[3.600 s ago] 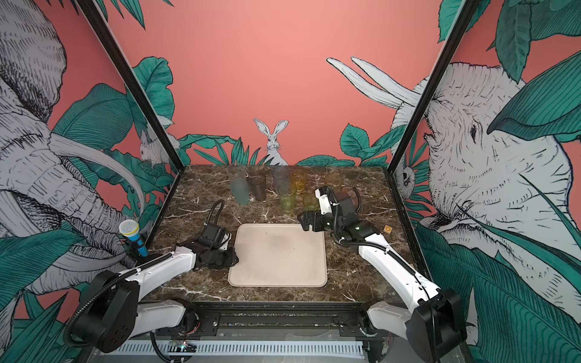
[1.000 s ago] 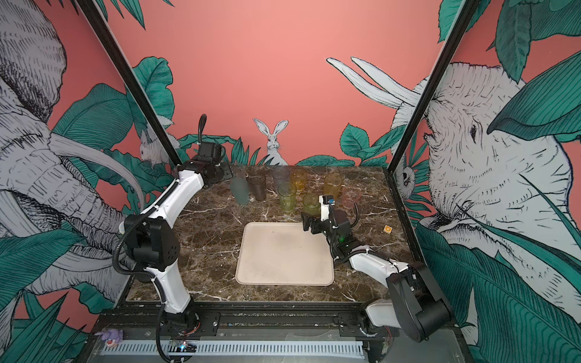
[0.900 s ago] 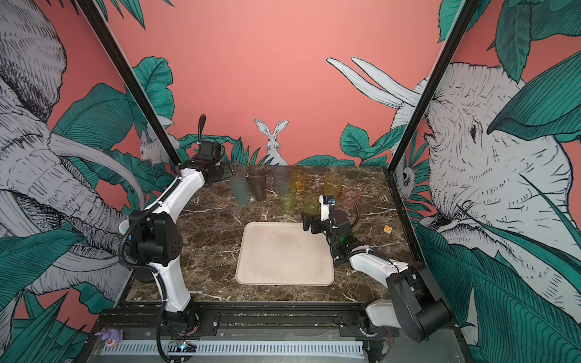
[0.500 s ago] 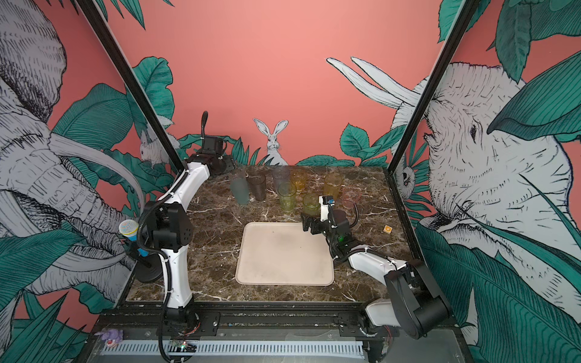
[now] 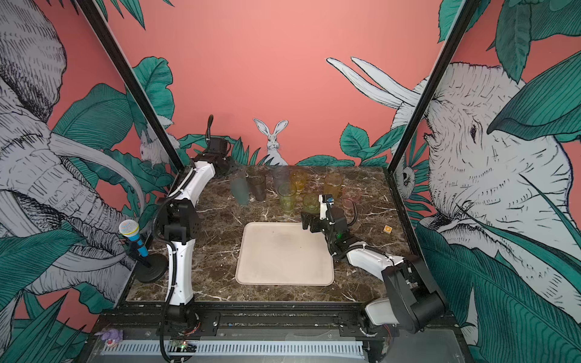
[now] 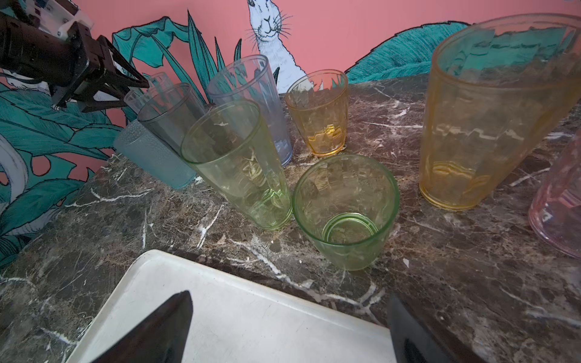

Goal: Place the glasses into the tray
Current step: Pick up the glass from the top-left of the table.

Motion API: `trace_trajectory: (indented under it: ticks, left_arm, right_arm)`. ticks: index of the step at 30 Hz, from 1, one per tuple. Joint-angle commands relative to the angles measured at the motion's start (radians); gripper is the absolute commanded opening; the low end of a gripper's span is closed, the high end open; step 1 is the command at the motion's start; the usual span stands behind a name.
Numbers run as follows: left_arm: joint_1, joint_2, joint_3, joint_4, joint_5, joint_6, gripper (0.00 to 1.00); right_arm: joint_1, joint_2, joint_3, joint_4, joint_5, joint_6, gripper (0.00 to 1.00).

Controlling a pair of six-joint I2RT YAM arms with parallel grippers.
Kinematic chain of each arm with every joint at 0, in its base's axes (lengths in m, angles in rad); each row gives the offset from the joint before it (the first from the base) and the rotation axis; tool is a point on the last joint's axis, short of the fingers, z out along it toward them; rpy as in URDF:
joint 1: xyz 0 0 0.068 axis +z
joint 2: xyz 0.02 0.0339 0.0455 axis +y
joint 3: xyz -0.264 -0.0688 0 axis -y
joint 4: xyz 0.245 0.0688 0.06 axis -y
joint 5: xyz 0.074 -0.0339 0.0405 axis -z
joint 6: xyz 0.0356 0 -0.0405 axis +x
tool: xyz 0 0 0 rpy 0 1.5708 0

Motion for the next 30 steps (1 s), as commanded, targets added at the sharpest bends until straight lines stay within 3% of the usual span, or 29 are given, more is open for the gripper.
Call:
trace_trajectory:
  ticks: [1,6,30]
  left_arm:
    - [0.006,-0.002,0.032,-0.030,-0.006,-0.019,0.51]
    - [0.017,0.008,0.041,-0.038,0.016,-0.030,0.38]
    - [0.024,0.025,0.069,-0.058,0.036,-0.031,0.08]
  right_arm:
    - [0.003,0.017,0.031,0.000,0.013,0.016,0.99]
    - [0.003,0.033,0.045,-0.013,-0.004,0.018,0.99]
    - [0.003,0.049,0.057,-0.043,0.019,0.019,0.99]
